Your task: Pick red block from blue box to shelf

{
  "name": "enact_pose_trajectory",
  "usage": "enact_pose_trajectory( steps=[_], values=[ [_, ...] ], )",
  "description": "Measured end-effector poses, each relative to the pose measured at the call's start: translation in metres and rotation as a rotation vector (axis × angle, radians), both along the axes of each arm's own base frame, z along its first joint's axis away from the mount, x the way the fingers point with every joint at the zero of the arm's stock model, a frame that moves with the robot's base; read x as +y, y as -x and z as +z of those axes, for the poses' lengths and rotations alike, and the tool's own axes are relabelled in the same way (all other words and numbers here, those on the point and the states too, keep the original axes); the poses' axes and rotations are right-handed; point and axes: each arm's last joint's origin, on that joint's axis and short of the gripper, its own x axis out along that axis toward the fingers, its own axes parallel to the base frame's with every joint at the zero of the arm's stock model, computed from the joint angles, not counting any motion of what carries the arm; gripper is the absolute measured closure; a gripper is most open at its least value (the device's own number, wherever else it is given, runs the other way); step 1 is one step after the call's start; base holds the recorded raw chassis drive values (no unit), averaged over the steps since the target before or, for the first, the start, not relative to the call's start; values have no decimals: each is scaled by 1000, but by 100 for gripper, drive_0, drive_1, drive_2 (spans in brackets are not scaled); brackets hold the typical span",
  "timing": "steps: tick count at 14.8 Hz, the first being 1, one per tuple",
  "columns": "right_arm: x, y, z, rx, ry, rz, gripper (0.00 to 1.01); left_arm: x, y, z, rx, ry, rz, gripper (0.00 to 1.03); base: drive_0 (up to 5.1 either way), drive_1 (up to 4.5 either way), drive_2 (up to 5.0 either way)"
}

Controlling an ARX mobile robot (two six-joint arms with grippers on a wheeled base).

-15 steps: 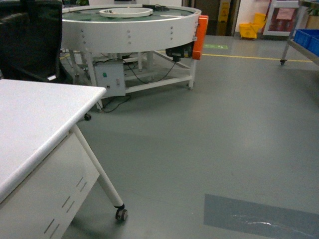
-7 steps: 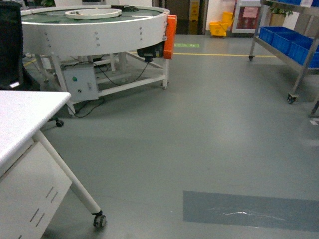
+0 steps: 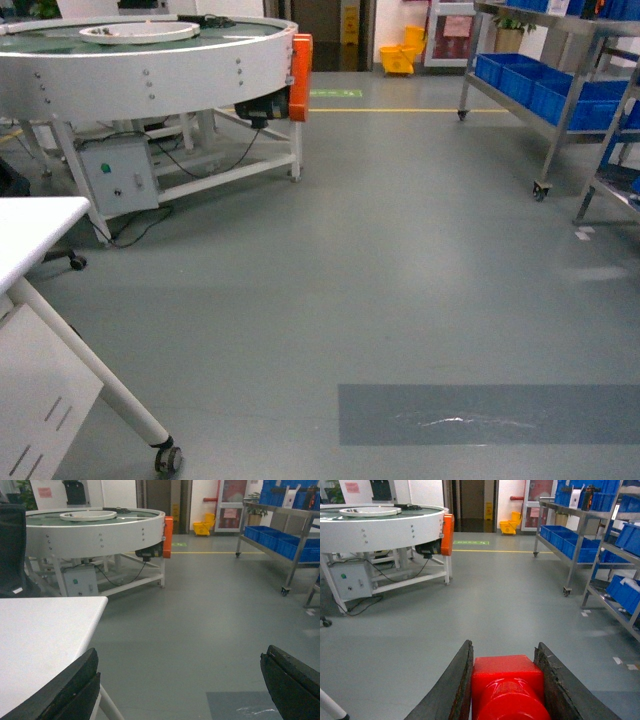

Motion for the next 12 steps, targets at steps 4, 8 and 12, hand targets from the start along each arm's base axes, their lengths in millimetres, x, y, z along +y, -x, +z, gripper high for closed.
enact_pose_trajectory(
  steps=[4,8,12],
  values=[
    [0,0,0,2,0,0,72,0,0,0,2,0,0,5,-7,414,-427],
    [0,0,0,2,0,0,72,0,0,0,1,0,0,5,-2,418,-423],
    [0,0,0,3,0,0,72,0,0,0,3,0,0,5,-6,414,-426]
  ],
)
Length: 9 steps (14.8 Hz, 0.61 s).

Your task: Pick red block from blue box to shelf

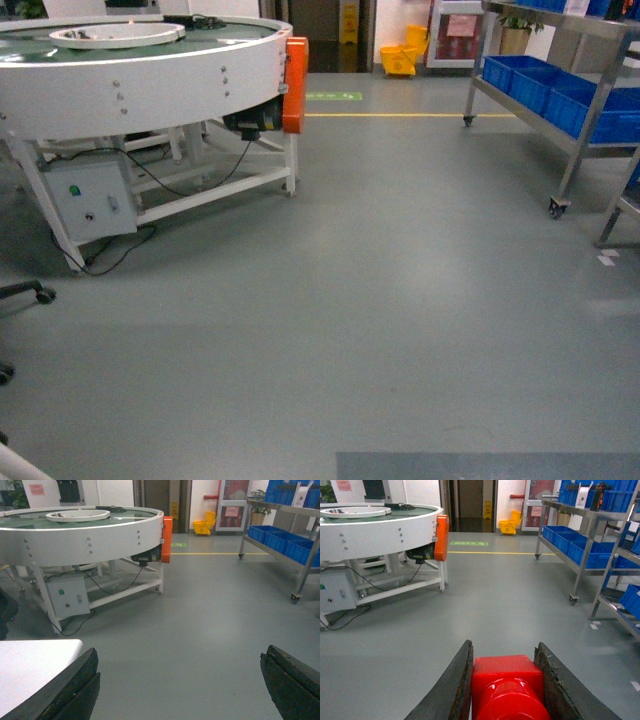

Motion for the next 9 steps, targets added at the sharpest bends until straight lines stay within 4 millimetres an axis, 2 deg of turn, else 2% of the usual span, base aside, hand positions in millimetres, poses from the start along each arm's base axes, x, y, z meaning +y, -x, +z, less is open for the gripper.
enact_pose_trajectory(
  steps=[9],
  values=[
    [0,0,0,2,0,0,72,0,0,0,-1,0,0,5,-6,396,-408]
  ],
)
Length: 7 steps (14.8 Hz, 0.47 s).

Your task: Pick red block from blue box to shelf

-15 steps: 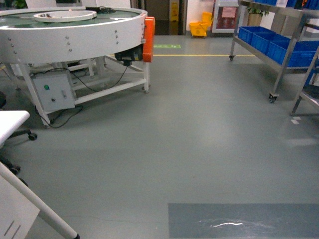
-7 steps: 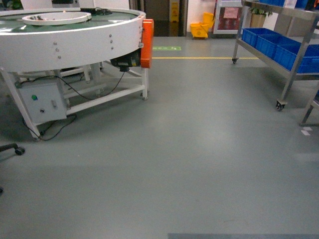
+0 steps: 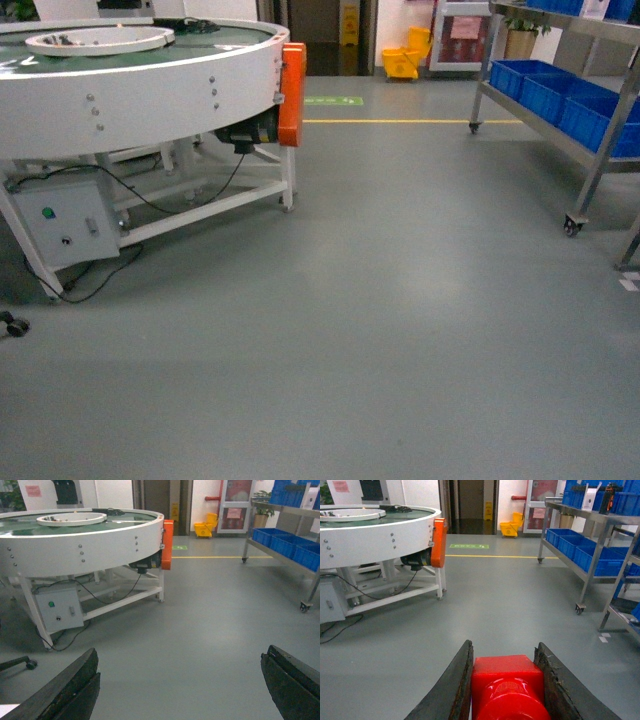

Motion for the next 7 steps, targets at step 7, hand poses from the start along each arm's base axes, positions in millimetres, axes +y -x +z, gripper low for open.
enact_pose_trajectory(
  steps=[7],
  values=[
    [0,0,0,1,0,0,72,0,0,0,-1,0,0,5,-3,391,-398]
  ],
)
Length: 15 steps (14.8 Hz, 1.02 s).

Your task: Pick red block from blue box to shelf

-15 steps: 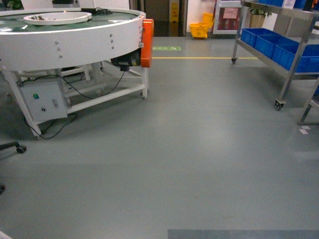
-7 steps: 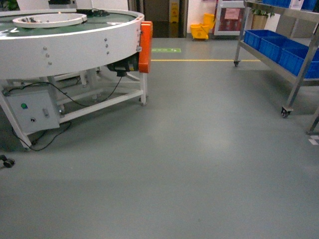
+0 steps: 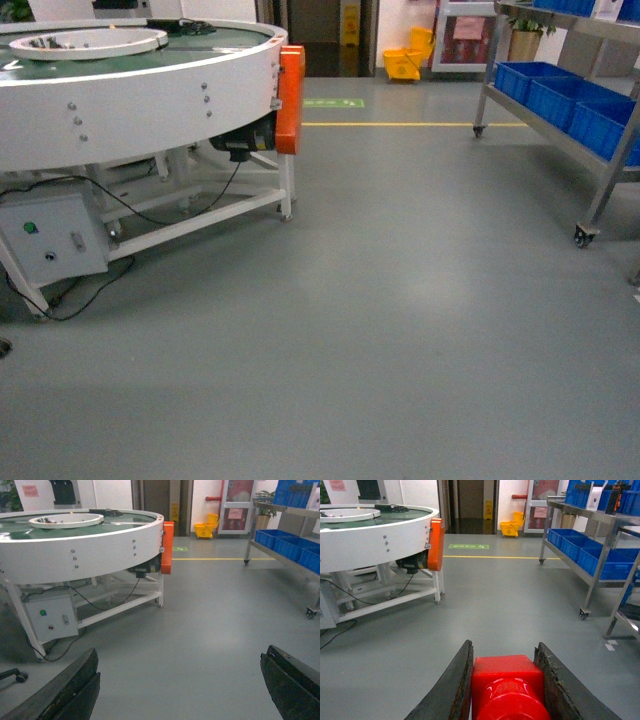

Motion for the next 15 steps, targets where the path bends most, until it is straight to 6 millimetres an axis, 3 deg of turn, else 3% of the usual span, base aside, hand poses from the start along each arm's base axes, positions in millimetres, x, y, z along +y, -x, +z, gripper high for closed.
enact_pose_trajectory(
  steps=[15],
  values=[
    [0,0,0,-1,0,0,72,0,0,0,3,0,0,5,-2,411,-415]
  ],
)
